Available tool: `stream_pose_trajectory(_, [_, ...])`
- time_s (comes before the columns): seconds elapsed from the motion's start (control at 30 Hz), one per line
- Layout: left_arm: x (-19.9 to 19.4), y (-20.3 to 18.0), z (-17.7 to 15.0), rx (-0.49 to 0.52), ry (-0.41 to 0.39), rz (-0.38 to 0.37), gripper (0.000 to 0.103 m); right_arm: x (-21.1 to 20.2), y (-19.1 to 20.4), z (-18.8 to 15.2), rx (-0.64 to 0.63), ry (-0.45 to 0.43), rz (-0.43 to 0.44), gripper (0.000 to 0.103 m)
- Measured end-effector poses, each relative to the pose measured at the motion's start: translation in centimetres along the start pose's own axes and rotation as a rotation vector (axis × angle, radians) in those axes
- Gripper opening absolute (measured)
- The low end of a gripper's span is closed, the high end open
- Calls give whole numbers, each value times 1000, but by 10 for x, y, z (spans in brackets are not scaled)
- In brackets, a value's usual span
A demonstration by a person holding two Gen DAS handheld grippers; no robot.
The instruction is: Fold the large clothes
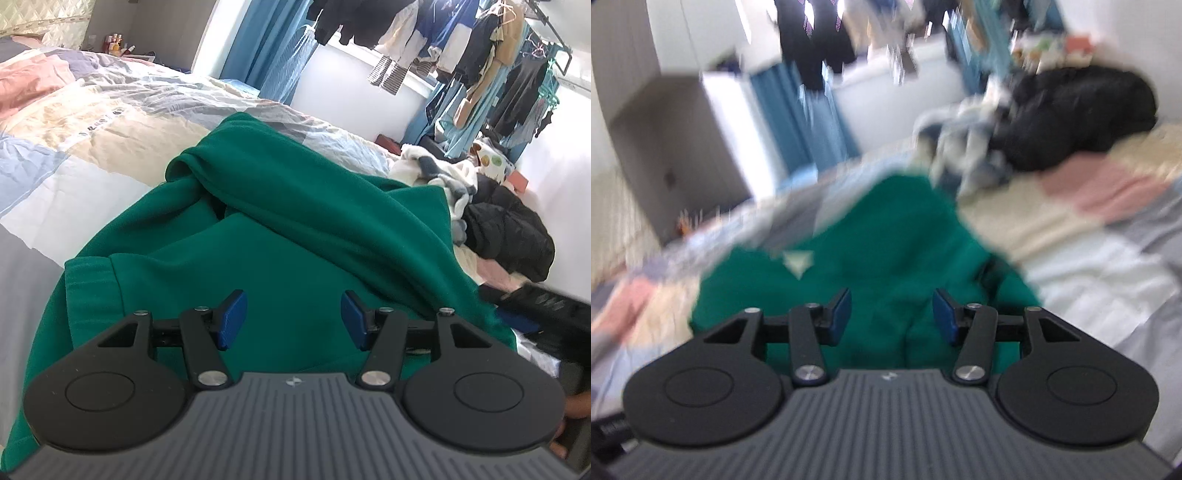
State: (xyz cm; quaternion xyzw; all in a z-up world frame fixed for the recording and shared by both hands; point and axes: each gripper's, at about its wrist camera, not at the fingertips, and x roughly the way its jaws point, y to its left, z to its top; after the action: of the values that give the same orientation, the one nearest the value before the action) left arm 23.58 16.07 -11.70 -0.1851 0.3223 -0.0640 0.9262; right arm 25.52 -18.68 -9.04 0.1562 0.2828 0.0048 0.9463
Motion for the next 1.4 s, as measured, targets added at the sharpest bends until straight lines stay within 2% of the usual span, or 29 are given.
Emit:
stream_pose_trajectory(0.1, [4,-2,-2,18,15,10,62,24,-5,-8,8,104,-24,50])
stream_pose_trajectory(0.2, [9,-7,-6,63,43,58,62,43,-14,-13,28,178,-16,50])
stream_pose_trajectory(0.4, [21,-4,-8,72,87,81,62,52,-12,-17,14,216,-4,50])
stream_pose_trajectory(0.6, [18,0,-7,56,113,95,62,11,-20,5,28,143,38,50])
stream_pose_trajectory(0.7, [5,9,-4,0,112,87,62,-13,-34,14,61,138,44,51])
stream_pose_trajectory(0.8, [-16,24,0,-76,92,72,62,-30,-50,8,102,208,45,53])
stream_pose_trajectory(0.93, [-44,38,3,-84,87,96,62,-48,-73,-1,176,310,40,53])
stream_pose_trajectory(0.97, [-51,39,2,-72,81,126,62,-54,-77,-3,189,317,32,55])
stream_pose_trajectory(1.03, [-65,41,0,-26,80,188,63,-64,-86,-7,219,333,33,70])
stream_pose_trajectory(1.17, [-87,52,-8,-24,116,260,66,-78,-90,-14,194,307,-19,87])
stream_pose_trajectory(1.27, [-100,62,-11,-26,156,303,66,-67,-91,-23,187,364,-1,84])
stream_pose_trajectory(1.4, [-119,70,-10,-60,175,296,74,-50,-119,-41,386,452,-16,84])
